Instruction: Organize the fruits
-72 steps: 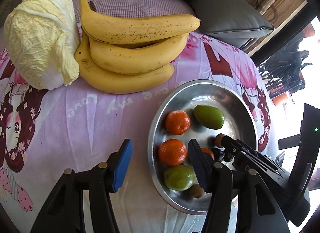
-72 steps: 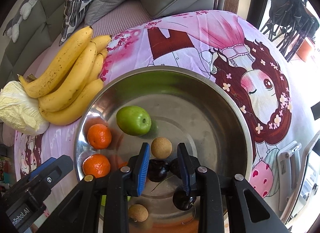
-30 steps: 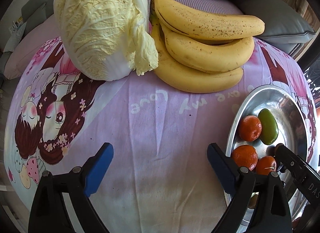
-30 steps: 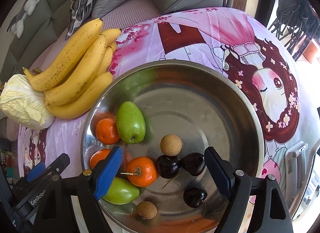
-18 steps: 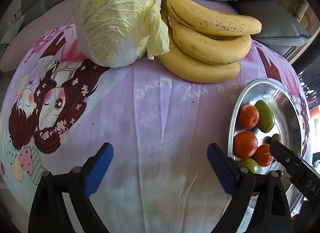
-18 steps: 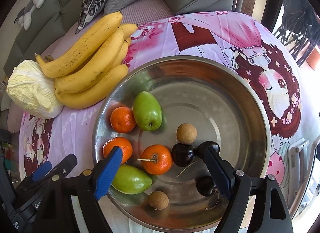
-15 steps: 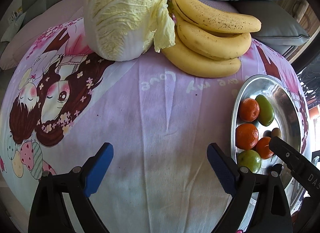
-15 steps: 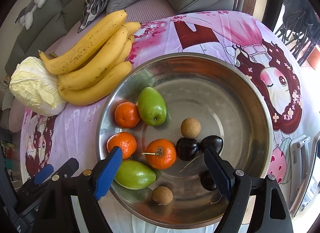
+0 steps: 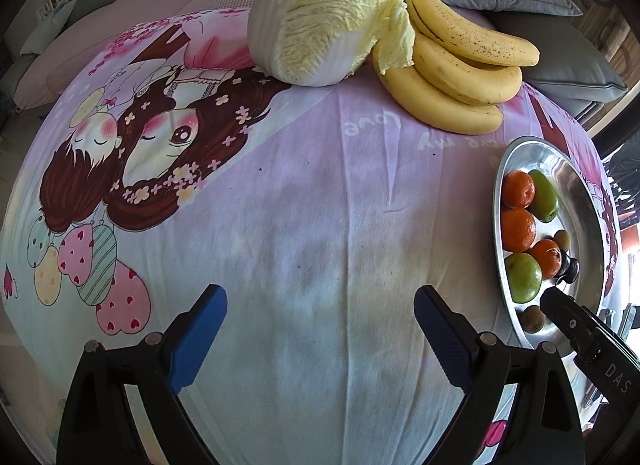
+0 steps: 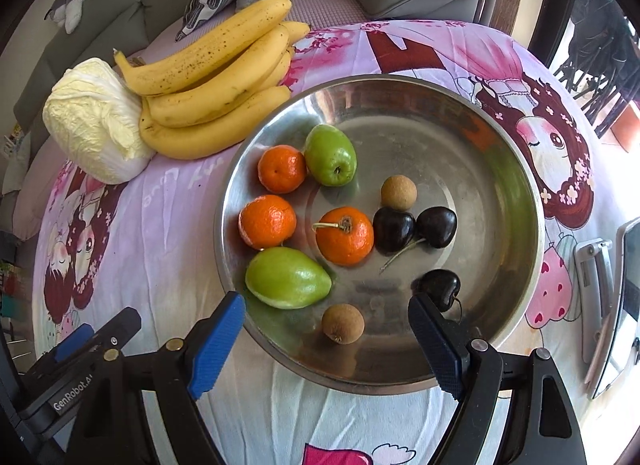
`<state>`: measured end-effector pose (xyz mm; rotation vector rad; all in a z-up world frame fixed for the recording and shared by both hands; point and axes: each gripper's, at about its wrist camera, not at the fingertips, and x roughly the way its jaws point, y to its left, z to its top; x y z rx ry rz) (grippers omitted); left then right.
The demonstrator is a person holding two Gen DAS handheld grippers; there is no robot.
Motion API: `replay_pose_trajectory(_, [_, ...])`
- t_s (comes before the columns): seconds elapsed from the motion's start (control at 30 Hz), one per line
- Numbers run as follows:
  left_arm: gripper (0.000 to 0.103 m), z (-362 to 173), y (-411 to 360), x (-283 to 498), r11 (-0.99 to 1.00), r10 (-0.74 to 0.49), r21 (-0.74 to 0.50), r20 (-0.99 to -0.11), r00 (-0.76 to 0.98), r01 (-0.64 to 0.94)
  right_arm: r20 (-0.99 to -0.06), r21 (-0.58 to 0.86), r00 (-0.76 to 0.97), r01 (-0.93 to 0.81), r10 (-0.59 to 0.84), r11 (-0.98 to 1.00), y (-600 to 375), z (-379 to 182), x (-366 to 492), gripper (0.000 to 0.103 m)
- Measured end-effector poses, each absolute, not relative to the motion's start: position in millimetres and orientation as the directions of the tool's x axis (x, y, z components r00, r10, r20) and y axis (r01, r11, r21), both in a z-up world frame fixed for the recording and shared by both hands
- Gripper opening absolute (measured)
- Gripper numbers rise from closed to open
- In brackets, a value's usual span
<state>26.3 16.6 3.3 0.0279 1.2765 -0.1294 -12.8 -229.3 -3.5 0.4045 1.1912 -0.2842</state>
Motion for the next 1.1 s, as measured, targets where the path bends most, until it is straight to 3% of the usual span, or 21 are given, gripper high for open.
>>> replay_pose_trajectory(1.1, [0.095,-20.1,27.8,12.4,0.989,-0.098,-0.071,-0.972,0.213,0.131,-0.949,0.088,0.312,0.379,-0.037,0.921,-210.6,-13.0,-32.2,0.086])
